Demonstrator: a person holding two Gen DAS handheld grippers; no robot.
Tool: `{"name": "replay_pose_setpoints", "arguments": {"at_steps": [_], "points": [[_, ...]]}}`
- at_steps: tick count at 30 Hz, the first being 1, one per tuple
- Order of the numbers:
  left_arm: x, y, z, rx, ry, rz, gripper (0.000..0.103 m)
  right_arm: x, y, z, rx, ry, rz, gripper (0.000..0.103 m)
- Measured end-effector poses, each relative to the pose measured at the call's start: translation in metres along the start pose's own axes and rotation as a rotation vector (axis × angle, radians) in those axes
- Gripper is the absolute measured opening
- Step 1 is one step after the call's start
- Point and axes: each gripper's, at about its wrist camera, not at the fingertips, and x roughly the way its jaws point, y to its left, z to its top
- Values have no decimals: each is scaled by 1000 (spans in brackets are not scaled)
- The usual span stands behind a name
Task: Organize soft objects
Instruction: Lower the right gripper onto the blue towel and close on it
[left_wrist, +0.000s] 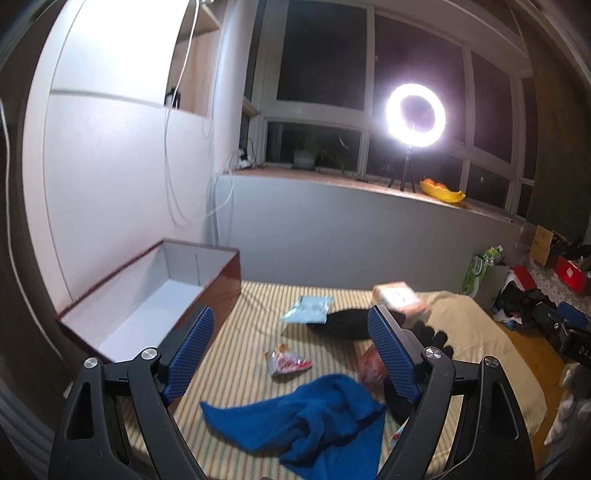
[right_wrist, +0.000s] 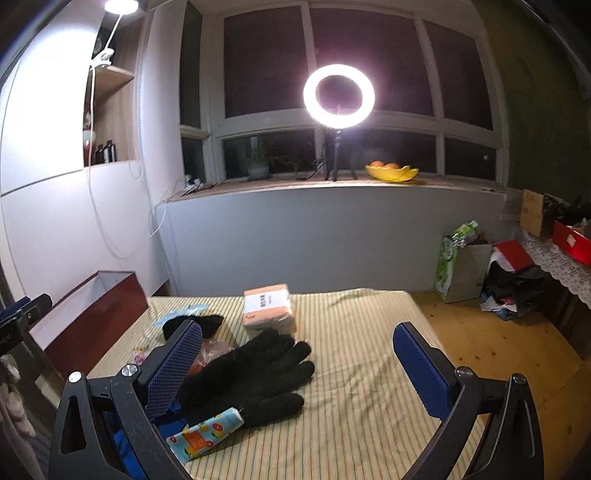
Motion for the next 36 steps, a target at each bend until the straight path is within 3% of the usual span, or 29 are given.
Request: {"name": "replay_pose_setpoints", "arguments": {"at_steps": [8,15,25,36], "points": [[8,19,-46,-36,171,-44,85,35,24,-12,-54,161,257,102],[21,26,-87,-87,307,-59,85,73,82,-26,-168,320,459,102],[38,33,-106,-138,364,-88,84,120,134,-41,-222,503,557,101],[63,36,-113,-194,407,-153,82,155,170,-59,-235,685,599,87]]}}
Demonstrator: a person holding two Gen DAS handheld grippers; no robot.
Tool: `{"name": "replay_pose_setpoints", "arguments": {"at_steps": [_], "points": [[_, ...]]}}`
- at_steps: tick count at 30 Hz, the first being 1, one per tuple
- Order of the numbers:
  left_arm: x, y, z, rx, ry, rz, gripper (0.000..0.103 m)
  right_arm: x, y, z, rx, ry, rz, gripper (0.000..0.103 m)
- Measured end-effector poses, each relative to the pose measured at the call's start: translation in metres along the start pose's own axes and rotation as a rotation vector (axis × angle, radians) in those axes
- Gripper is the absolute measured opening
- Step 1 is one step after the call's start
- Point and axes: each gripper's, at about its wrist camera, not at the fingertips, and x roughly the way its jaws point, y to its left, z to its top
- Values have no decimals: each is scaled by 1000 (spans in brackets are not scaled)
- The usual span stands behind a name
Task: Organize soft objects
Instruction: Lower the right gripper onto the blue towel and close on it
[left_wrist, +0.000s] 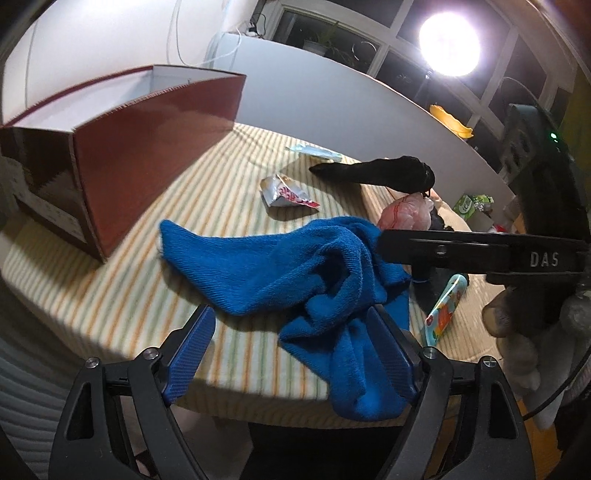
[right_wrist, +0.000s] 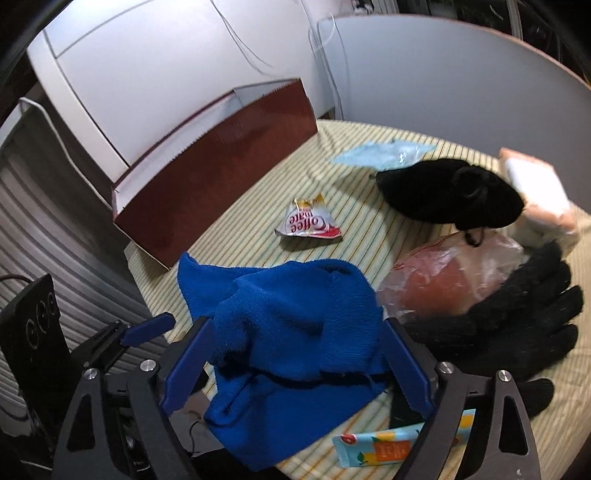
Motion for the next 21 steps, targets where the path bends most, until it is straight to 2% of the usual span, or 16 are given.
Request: {"name": "replay_pose_setpoints", "arguments": {"at_steps": [3,6,9,14,15,16,19,20,21], "points": [[6,-3,0,-2,12,-21,78,9,4,3,3,31,12,85],[11,-5,2,-13,13,-43,77,18,9,6,-8,60,4,84],[15,-5,4,-24,15,-64,66,26,11,10,-7,90,6,79],[21,-4,6,-43,20,-97,60,40,7,15,13,140,-1,75],[23,-5,7,-45,23,-104,56,43,7,15,16,151,3,74],[24,-5,8,-44,24,-109,51,46,8,14,18,163,11,70],[29,-6,10,-42,24,-124,47,50,11,13,10,178,10,63],[30,-6,10,-44,25,-128,45,49,12,13,7,180,14,53],[31,-6,10,-48,25,-135,40,49,12,13,9,182,21,49]]}}
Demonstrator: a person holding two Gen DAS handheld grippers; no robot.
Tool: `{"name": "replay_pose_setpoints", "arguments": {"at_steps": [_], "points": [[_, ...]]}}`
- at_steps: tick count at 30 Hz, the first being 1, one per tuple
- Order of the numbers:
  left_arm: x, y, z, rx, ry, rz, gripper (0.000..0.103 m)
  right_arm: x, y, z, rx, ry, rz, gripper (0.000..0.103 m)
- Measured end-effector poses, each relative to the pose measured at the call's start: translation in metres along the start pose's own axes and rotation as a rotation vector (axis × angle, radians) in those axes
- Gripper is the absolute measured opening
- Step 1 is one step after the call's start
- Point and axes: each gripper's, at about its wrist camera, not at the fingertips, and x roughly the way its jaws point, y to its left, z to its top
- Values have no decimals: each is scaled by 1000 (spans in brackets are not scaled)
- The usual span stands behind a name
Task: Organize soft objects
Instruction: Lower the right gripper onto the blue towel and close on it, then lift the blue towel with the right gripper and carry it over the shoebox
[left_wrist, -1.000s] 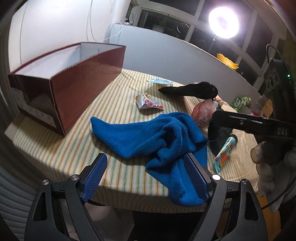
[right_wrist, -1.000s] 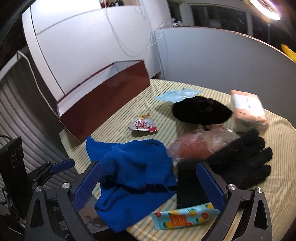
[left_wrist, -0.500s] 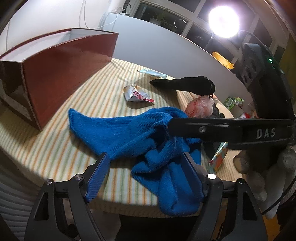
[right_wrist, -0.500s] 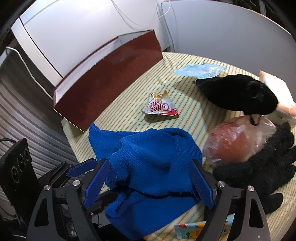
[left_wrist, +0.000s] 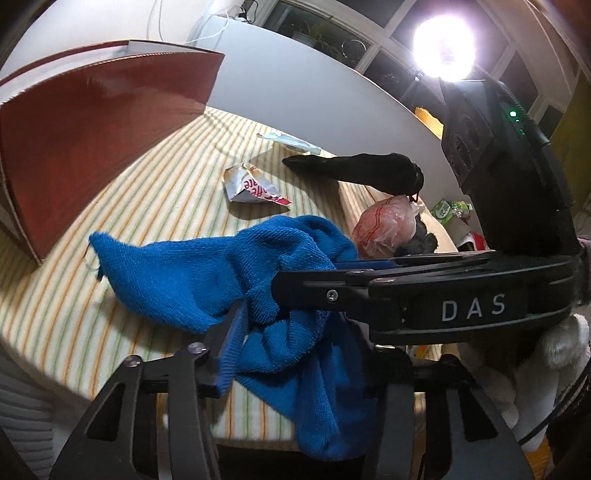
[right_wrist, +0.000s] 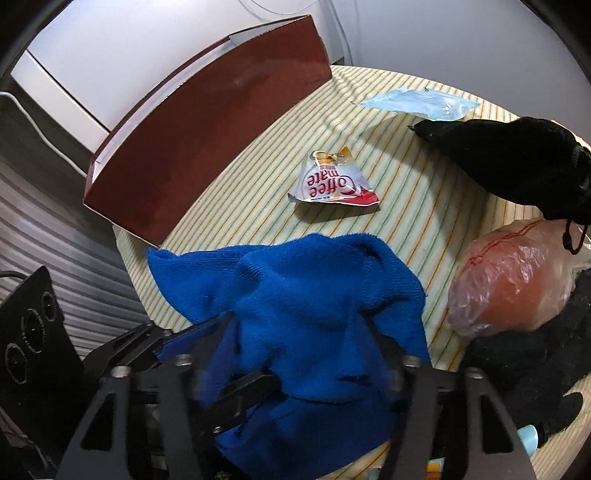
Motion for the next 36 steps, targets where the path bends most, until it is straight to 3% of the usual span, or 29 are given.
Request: {"name": "replay_pose_setpoints", "arguments": {"at_steps": [2,3,10,18,36], "points": [[2,0,1,-3,9,-9,38,0,0,0,4,11,37,28],[3,-1,1,1,6,-7,38,1,0,0,16,22,67,25],[-5,-8,5,17,-14,-16,37,-3,-1,-4,63,16,143,21],[-31,-21,18,61,-95,-42,35,-41,12,-7,36,-59,163,21],[-134,-54,100,229,-398,-64,32,-168,85,45,-129,-347,175,21]]}}
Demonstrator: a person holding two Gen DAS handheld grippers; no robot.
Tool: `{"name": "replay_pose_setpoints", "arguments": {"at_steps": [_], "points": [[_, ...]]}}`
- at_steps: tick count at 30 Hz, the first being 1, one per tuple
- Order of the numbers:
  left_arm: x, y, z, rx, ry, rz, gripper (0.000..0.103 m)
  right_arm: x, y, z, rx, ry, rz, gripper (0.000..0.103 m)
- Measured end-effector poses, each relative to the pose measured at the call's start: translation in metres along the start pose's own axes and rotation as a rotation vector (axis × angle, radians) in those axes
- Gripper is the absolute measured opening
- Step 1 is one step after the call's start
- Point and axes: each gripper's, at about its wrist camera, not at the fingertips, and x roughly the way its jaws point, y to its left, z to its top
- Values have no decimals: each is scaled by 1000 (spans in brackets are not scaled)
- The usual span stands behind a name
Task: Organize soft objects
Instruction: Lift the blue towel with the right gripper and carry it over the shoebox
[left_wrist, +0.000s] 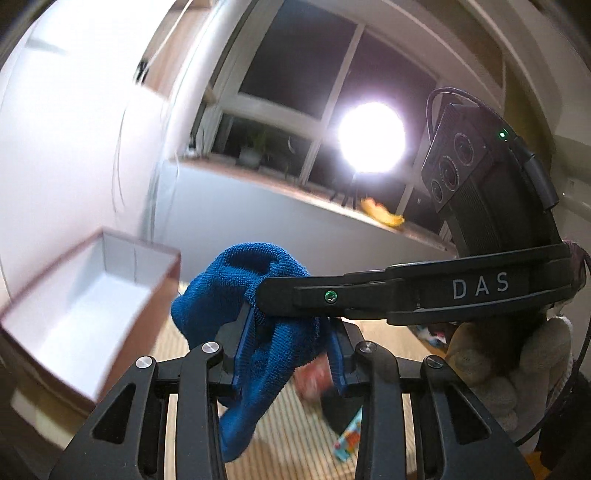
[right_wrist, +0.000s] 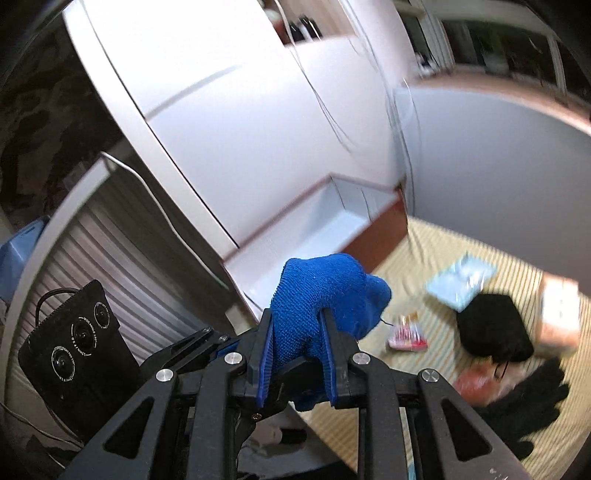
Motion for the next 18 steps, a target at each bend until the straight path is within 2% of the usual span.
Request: {"name": "replay_pose_setpoints", "arguments": {"at_steps": [7,18], "points": [[-12,13,45,30,-73,29,32,-10,27,49,-57,-67,14,21],[-20,68,89,29,-128,154,32,38,69,117,-141,-85,52,21]]}}
